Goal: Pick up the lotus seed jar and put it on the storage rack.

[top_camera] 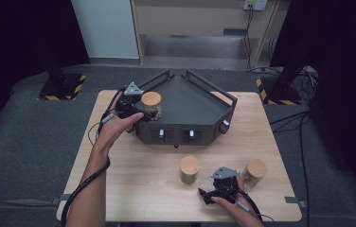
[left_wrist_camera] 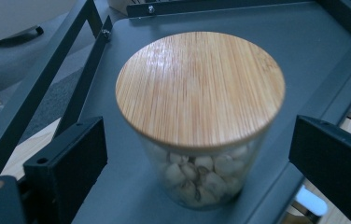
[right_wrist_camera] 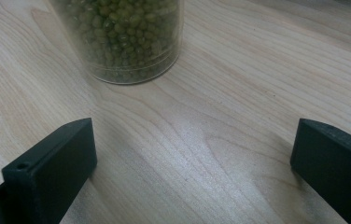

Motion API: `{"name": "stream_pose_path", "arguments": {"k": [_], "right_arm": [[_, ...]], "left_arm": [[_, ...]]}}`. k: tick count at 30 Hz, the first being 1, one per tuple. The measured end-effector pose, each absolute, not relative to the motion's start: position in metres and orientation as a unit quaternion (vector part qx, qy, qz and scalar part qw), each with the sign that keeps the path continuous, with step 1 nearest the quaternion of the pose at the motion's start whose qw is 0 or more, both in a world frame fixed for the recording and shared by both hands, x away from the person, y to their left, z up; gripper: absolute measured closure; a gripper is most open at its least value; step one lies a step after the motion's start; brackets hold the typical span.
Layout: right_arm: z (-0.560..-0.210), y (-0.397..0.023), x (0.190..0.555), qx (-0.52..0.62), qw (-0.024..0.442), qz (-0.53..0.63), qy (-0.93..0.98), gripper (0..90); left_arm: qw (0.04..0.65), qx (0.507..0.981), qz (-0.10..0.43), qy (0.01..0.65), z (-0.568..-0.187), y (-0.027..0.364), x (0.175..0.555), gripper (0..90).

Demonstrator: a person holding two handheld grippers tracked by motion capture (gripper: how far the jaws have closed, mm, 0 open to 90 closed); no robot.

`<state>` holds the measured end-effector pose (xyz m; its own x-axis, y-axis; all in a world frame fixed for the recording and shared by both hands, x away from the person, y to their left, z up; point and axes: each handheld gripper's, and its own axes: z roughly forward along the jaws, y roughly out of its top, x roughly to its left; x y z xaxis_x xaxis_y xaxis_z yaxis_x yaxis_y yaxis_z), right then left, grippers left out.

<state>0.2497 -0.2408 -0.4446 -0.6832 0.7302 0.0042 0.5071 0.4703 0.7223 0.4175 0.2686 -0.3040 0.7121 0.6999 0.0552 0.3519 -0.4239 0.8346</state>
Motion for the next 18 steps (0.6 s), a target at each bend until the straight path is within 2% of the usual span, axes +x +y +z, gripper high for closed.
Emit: {"name": "stream_pose_path", "arguments": {"k": [18], "right_arm": [[-0.444, -0.241, 0.25, 0.367, 0.154, 0.36, 0.844, 0.5]], "left_arm": [[0.453, 0.804, 0.211, 0.323, -0.316, 0.293, 0.374, 2.7]]}}
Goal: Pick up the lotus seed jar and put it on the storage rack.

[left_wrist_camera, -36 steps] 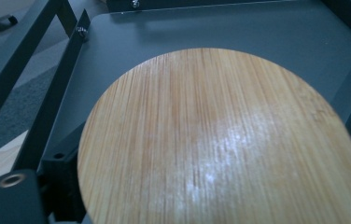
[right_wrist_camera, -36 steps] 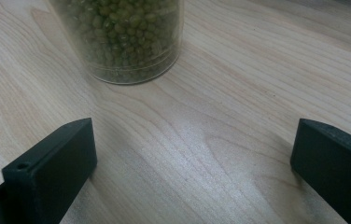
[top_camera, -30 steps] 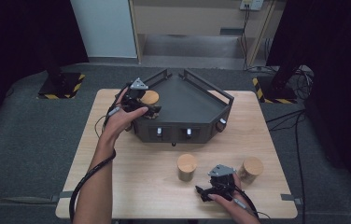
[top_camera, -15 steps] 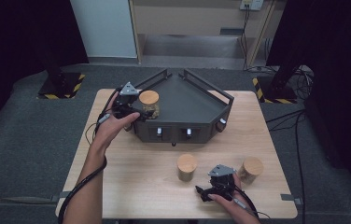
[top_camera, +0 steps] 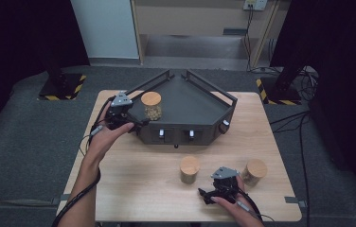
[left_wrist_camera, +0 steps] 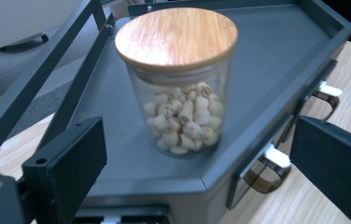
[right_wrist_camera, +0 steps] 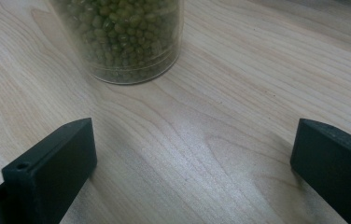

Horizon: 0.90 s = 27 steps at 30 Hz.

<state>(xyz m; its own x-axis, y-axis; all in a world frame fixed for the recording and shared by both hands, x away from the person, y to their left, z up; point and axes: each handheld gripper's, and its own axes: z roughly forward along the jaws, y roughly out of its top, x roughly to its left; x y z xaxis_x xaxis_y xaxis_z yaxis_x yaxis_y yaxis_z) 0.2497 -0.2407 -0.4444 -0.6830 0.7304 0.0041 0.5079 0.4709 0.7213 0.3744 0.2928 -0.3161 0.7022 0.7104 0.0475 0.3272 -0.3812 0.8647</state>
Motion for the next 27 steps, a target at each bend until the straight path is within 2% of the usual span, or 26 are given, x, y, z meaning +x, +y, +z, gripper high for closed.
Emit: {"name": "stream_pose_path", "arguments": {"k": [27], "right_arm": [[-0.444, -0.241, 0.25, 0.367, 0.155, 0.36, 0.844, 0.5]], "left_arm": [[0.462, 0.798, 0.194, 0.334, -0.358, 0.305, 0.324, 2.6]]}}
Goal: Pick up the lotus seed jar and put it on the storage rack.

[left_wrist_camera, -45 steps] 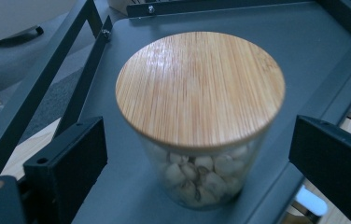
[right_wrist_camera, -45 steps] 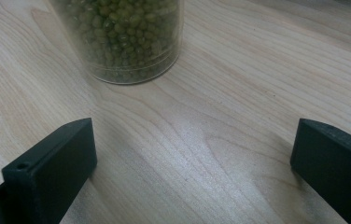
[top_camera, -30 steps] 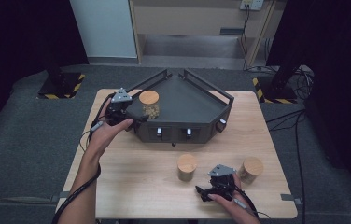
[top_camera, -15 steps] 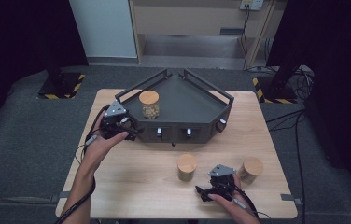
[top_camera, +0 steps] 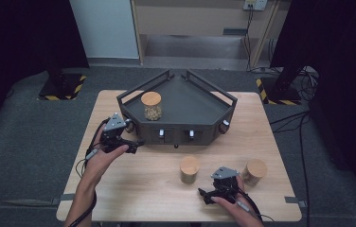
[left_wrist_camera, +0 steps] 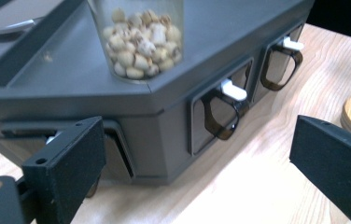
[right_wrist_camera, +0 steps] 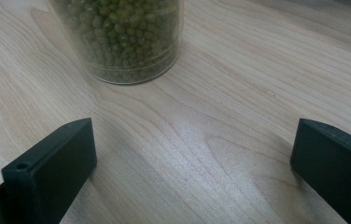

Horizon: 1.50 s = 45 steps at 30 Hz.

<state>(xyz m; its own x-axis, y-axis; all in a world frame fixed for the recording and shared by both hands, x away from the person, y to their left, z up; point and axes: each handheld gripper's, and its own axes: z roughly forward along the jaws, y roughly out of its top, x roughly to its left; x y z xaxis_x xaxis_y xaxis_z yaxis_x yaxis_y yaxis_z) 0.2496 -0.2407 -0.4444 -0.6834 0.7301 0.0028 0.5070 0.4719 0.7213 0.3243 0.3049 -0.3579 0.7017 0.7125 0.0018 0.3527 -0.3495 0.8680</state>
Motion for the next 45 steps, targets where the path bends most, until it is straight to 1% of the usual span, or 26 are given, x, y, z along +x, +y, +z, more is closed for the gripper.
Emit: {"name": "stream_pose_path", "arguments": {"k": [19, 31, 45], "right_arm": [[-0.444, -0.241, 0.25, 0.366, 0.155, 0.36, 0.844, 0.5], [-0.445, -0.241, 0.25, 0.367, 0.155, 0.36, 0.844, 0.4], [-0.445, -0.241, 0.249, 0.367, 0.155, 0.36, 0.844, 0.4]], "left_arm": [[0.463, 0.799, 0.184, 0.338, -0.371, 0.304, 0.306, 2.6], [0.465, 0.788, 0.179, 0.362, -0.392, 0.306, 0.292, 2.5], [0.459, 0.788, 0.174, 0.373, -0.409, 0.299, 0.275, 2.1]]}}
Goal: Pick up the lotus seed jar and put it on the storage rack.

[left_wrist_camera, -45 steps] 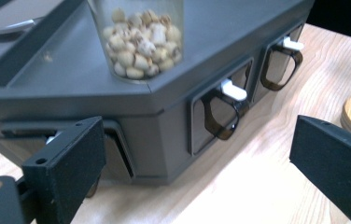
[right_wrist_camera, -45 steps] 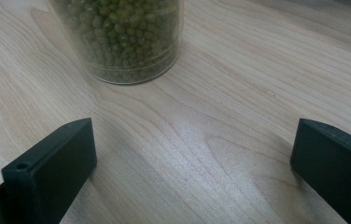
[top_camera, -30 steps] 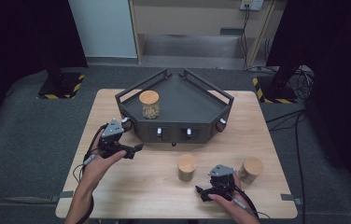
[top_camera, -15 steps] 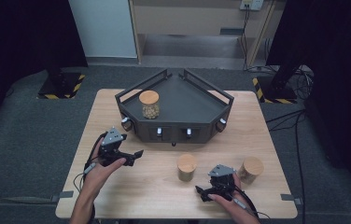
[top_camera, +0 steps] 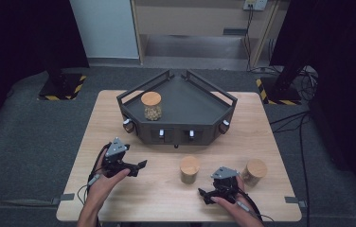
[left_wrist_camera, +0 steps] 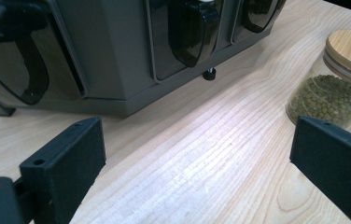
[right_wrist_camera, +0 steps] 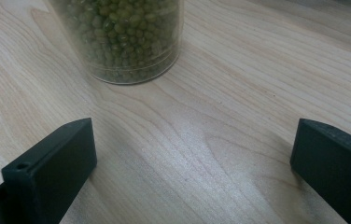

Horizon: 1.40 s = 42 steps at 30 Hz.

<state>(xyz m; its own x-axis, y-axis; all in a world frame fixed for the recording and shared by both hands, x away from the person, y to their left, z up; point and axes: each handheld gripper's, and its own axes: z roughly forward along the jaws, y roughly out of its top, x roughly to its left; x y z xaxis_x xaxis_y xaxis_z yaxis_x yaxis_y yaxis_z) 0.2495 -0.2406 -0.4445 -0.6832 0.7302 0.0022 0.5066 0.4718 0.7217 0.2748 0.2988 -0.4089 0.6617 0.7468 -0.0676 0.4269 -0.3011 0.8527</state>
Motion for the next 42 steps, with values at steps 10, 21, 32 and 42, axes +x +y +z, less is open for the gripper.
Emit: {"name": "stream_pose_path", "arguments": {"k": [10, 21, 32, 42], "right_arm": [[-0.445, -0.241, 0.249, 0.367, 0.155, 0.36, 0.844, 0.4], [-0.445, -0.241, 0.249, 0.367, 0.155, 0.36, 0.844, 0.5], [-0.444, -0.241, 0.25, 0.366, 0.155, 0.36, 0.844, 0.5], [-0.444, -0.241, 0.25, 0.367, 0.155, 0.36, 0.844, 0.5]], "left_arm": [[0.437, 0.793, 0.182, 0.382, -0.41, 0.293, 0.263, 2.1], [0.382, 0.811, 0.168, 0.409, -0.419, 0.276, 0.273, 2.2], [0.361, 0.806, 0.152, 0.445, -0.434, 0.272, 0.276, 2.8], [0.361, 0.803, 0.152, 0.45, -0.441, 0.273, 0.271, 3.1]]}}
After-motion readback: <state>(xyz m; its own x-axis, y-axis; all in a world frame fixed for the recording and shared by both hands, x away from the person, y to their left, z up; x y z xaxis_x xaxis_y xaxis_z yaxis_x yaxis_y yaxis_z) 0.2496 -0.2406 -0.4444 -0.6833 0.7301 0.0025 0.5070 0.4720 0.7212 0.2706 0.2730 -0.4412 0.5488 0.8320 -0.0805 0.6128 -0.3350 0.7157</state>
